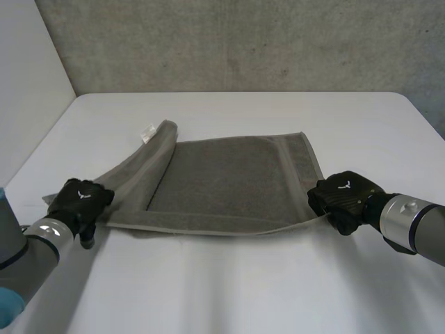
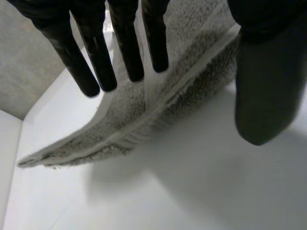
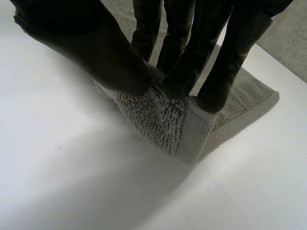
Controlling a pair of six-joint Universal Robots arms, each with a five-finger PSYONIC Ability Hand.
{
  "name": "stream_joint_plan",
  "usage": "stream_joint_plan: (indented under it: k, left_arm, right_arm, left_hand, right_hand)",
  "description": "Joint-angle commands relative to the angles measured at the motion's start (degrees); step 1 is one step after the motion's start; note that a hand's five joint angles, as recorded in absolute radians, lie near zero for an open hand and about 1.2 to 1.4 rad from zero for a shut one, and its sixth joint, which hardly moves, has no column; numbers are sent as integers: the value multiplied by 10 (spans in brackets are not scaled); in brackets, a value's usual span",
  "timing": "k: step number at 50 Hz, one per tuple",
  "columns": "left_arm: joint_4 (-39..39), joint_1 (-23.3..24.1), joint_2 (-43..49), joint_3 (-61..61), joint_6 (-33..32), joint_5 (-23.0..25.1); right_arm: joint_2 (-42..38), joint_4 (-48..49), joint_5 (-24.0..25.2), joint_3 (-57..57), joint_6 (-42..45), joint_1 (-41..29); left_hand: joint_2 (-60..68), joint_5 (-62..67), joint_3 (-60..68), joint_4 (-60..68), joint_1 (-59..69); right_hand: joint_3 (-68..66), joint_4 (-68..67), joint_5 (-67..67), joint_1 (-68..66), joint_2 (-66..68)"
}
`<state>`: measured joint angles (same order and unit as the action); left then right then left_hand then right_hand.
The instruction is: Fold the towel.
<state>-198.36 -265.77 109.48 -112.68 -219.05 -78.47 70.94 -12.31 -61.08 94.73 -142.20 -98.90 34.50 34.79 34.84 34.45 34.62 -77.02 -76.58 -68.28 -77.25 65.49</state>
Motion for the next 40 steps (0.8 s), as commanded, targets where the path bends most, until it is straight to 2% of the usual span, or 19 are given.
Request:
stream_joint_plan:
  k: [1, 2, 3, 6, 8, 13, 15, 17, 19, 22, 24, 25, 27, 30, 32, 34, 36, 38, 40]
  left_arm:
    - [0, 1, 35, 33, -1, -2]
    - [0, 1, 35, 35, -1, -1]
    - [0, 1, 35, 35, -1, -1]
    - [-3, 1, 31, 42, 1, -1]
    - [-5, 2, 28, 46, 6, -2]
    - [-13, 6, -19, 53, 20, -22]
    - [-13, 10, -88, 55, 50, -34]
    - [-13, 12, -119, 59, 70, -36]
    - [-13, 13, -149, 66, 91, -36]
    - [-7, 13, -216, 88, 129, -35]
    - [-3, 13, -241, 101, 144, -35]
    - [9, 13, -263, 116, 152, -34]
    - [28, 13, -273, 133, 156, -34]
    - [80, 14, -274, 182, 159, -38]
    - [111, 17, -271, 207, 158, -39]
    - [144, 19, -261, 235, 158, -40]
    - [206, 22, -207, 289, 158, -46]
    - [235, 27, -175, 317, 155, -48]
    - [264, 39, -141, 348, 153, -48]
  right_arm:
    - [1, 0, 0, -1, 0, 2]
    - [1, 1, 0, -2, 0, 2]
    - [1, 1, 0, -2, 0, 2]
    - [1, 2, 0, -3, -1, 3]
    - [2, 2, 1, -5, -4, 4]
    - [27, 2, -4, -25, -11, 10]
    - [54, -2, -4, -36, -14, 15]
    - [85, -5, -4, -46, -22, 20]
    - [132, -13, 1, -78, -53, 31]
    - [146, -24, 2, -106, -72, 39]
    - [161, -78, 6, -177, -93, 56]
    - [161, -78, 6, -177, -93, 56]
    - [161, -161, 10, -266, -87, 72]
    - [155, -198, 11, -307, -77, 79]
    - [136, -259, 8, -366, -39, 89]
    - [115, -279, 2, -392, -16, 88]
    - [90, -294, -6, -416, 4, 83]
    - [65, -309, -11, -437, 18, 77]
    - [9, -331, -39, -464, 38, 44]
  left_hand:
    - [87, -16, 83, 87, 86]
    - [172, 69, 168, 172, 171]
    - [173, 70, 169, 173, 171]
    - [414, 311, 410, 414, 413]
    - [455, 352, 451, 455, 453]
    - [455, 352, 452, 455, 454]
    - [455, 352, 452, 455, 454]
    - [455, 352, 452, 455, 454]
    - [455, 352, 452, 455, 454]
    - [455, 352, 452, 455, 454]
    - [455, 352, 452, 455, 454]
    - [455, 352, 452, 455, 454]
    - [455, 352, 452, 455, 454]
    - [455, 352, 452, 455, 454]
    - [455, 352, 452, 455, 454]
    - [455, 352, 452, 455, 454]
    - [455, 352, 452, 455, 454]
    - [455, 352, 452, 455, 454]
    - [455, 352, 452, 455, 454]
  right_hand:
    - [-30, -34, -17, -27, 145]
    - [-30, -34, -17, -27, 145]
    - [-30, -34, -17, -27, 145]
    - [-30, -34, -17, -27, 145]
    - [-30, -34, -17, -27, 145]
    - [-30, -34, -17, -27, 145]
    - [-30, -34, -17, -27, 145]
    - [-30, -34, -17, -27, 145]
    - [-30, -34, -17, -27, 145]
    - [-30, -34, -17, -27, 145]
    - [-30, -34, -17, -27, 145]
    - [-30, -34, -17, -27, 145]
    - [-30, -34, -17, -27, 145]
    - [-30, -34, -17, -27, 145]
    - [-30, -34, -17, -27, 145]
    - [-30, -34, -17, -27, 145]
    - [-30, -34, -17, -27, 145]
    - [-30, -34, -17, -27, 145]
    - [-30, -34, -17, -27, 145]
